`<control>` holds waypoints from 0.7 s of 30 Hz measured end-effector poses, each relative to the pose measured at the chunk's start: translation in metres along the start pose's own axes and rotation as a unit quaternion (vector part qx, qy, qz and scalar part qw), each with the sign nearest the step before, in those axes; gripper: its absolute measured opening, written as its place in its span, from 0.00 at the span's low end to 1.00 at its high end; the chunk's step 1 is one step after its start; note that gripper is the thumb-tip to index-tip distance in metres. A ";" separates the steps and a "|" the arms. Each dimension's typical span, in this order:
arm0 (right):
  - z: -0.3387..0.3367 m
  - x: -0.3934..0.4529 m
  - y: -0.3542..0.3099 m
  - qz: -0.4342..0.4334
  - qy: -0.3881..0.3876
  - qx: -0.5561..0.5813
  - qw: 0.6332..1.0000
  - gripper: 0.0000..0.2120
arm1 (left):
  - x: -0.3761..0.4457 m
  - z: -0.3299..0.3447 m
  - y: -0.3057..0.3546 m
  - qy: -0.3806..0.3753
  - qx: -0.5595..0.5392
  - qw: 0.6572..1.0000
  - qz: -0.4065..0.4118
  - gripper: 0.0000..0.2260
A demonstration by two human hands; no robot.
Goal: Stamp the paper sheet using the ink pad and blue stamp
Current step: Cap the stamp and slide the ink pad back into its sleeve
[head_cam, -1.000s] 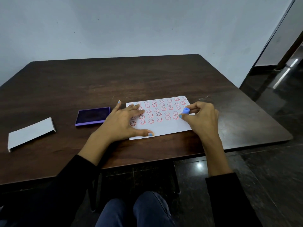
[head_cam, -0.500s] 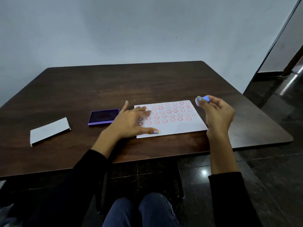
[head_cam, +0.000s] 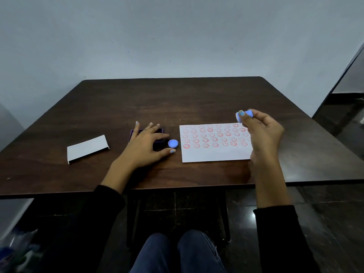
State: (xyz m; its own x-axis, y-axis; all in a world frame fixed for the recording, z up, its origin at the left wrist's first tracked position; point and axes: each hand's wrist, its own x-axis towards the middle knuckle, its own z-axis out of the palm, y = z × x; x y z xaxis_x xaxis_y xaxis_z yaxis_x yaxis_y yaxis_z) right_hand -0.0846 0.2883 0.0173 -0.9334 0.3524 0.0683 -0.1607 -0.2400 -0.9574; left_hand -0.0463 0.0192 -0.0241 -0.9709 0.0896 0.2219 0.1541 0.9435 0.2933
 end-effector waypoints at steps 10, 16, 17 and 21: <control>0.028 -0.006 0.010 -0.002 -0.045 0.005 0.999 0.10 | 0.012 -0.001 0.006 0.047 -0.009 0.999 0.011 0.14; 0.093 -0.001 0.014 0.018 -0.092 0.074 0.993 0.10 | 0.032 -0.014 0.002 0.196 -0.086 0.976 -0.036 0.12; 0.105 0.000 0.016 0.025 -0.111 0.089 0.990 0.11 | 0.037 -0.015 0.001 0.212 -0.098 0.971 -0.050 0.12; 0.149 0.001 0.033 0.039 -0.164 0.096 0.981 0.11 | 0.050 -0.010 -0.008 0.256 -0.130 0.953 -0.093 0.12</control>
State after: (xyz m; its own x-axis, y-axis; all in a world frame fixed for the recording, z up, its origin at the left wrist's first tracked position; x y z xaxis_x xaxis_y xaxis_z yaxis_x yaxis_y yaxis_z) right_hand -0.1386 0.1462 0.0275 -0.9931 0.0242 0.1146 -0.1137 -0.4321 -0.8946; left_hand -0.0947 0.0135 -0.0063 -0.7802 -0.3018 0.5480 0.0923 0.8108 0.5780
